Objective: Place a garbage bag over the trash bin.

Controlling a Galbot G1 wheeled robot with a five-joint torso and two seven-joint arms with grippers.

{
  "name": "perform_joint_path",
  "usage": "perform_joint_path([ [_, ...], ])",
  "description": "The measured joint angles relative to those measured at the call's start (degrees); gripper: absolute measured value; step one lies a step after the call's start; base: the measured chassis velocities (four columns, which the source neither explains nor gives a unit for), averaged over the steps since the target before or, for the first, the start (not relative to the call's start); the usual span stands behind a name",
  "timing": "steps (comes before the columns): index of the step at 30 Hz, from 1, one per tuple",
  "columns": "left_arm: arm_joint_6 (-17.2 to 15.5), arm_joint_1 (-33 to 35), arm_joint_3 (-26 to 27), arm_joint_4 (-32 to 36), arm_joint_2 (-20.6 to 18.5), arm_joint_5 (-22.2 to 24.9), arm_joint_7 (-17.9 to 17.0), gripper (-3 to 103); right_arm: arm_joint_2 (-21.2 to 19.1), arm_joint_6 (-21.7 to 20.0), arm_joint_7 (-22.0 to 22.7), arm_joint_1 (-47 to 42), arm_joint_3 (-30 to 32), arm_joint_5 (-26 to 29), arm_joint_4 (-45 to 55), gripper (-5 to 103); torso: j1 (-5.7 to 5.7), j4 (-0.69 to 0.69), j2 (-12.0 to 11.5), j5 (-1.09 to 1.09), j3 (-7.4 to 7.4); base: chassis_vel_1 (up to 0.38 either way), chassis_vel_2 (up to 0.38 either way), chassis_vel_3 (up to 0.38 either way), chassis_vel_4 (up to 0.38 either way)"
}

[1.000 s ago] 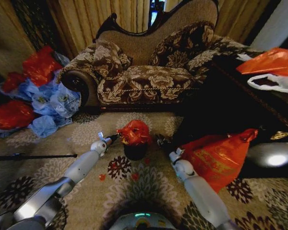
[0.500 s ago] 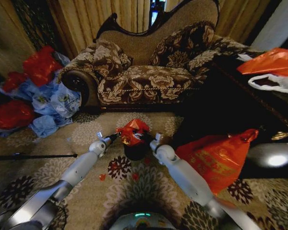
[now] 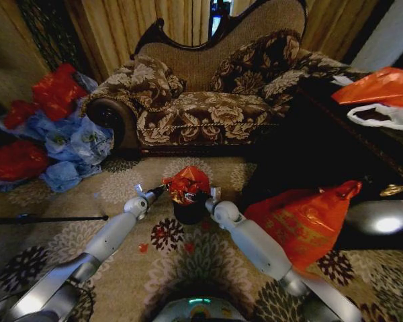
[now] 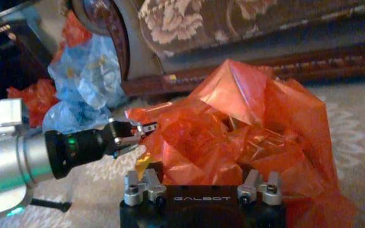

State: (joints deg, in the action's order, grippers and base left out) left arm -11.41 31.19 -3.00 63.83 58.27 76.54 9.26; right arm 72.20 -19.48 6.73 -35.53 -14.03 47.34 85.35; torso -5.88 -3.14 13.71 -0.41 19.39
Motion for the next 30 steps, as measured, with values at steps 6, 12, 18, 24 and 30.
perform_joint_path([
  [6, 0.04, 0.00, 0.09, -0.02, 0.05, 0.24, -0.35, 0, 0.37, 3.73, -0.32, -1.72, -0.45, -2.92, 0.08, 51, 0.00, 0.01, 0.00, 0.00, 0.00, 0.000, 0.000, 0.000, 0.000],
  [12, 0.06, 0.03, 0.12, 0.01, 0.48, 0.29, -0.58, 0, 1.20, 5.47, 0.81, -1.41, -0.73, -3.40, -0.73, 35, 0.00, 0.02, 0.00, 0.00, 0.00, 0.000, 0.000, 0.000, 0.000],
  [18, 0.09, -0.22, 0.06, -0.44, 0.90, 0.29, -0.63, 0, 1.11, 5.62, 1.02, -1.69, -0.84, -4.77, -0.70, 20, 0.00, 0.02, 0.00, 0.00, 0.00, 0.000, 0.000, 0.000, 0.000],
  [24, 0.12, -0.41, 0.02, -0.85, 1.15, 0.62, -0.70, 0, 0.76, 11.09, 0.43, -3.63, -0.84, -9.32, -0.62, 3, 0.00, 0.01, 0.00, 0.00, 0.00, 0.000, 0.000, 0.000, 0.000],
  [30, 0.13, -0.73, 0.04, -1.35, 1.26, 0.99, -0.91, 0, 1.89, 21.63, -1.03, -7.11, -0.32, -17.09, -2.27, 0, 0.00, 0.02, 0.00, 0.00, 0.00, 0.000, 0.000, 0.000, 0.000],
])
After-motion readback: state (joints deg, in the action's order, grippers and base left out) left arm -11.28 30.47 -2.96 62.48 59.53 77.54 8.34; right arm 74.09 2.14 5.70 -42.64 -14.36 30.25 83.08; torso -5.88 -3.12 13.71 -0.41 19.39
